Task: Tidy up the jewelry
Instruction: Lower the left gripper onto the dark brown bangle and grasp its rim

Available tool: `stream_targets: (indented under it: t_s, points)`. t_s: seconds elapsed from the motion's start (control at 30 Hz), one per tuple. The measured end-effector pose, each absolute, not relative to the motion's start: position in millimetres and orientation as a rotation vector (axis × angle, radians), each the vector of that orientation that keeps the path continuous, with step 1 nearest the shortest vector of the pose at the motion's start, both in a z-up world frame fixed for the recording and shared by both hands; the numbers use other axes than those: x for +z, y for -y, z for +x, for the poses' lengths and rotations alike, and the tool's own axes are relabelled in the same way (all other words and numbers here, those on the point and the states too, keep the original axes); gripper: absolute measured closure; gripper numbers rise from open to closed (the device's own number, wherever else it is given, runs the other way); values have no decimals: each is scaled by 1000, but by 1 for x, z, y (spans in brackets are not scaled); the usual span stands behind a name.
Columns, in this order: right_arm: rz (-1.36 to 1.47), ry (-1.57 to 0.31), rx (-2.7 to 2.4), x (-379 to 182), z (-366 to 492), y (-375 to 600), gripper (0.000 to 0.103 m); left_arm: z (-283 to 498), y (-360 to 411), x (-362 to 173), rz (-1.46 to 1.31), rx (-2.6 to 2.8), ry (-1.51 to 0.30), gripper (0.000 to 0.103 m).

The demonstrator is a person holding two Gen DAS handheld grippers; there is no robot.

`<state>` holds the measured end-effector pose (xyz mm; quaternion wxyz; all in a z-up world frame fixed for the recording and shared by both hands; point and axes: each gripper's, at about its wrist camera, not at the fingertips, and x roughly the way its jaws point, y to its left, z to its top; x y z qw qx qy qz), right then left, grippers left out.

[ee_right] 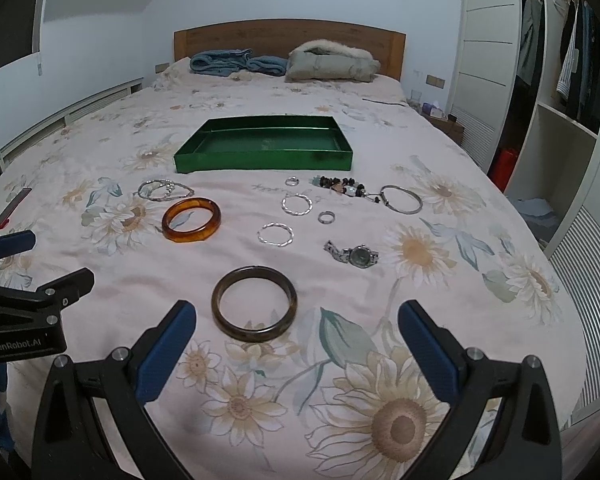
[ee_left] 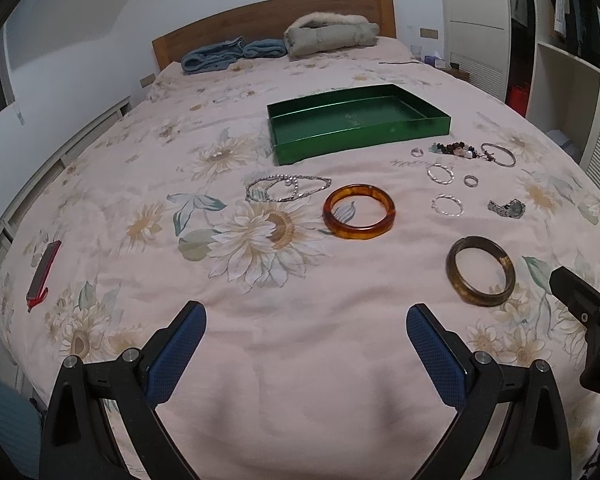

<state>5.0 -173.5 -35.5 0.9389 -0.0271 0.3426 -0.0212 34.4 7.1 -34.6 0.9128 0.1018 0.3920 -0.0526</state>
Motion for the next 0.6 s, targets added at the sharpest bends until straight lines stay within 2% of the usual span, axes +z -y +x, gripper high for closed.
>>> stream_targets:
  t_s: [0.6]
  points:
    - [11, -694, -61, -41, 1, 228, 1, 39, 46, -38, 237, -170, -870, 3]
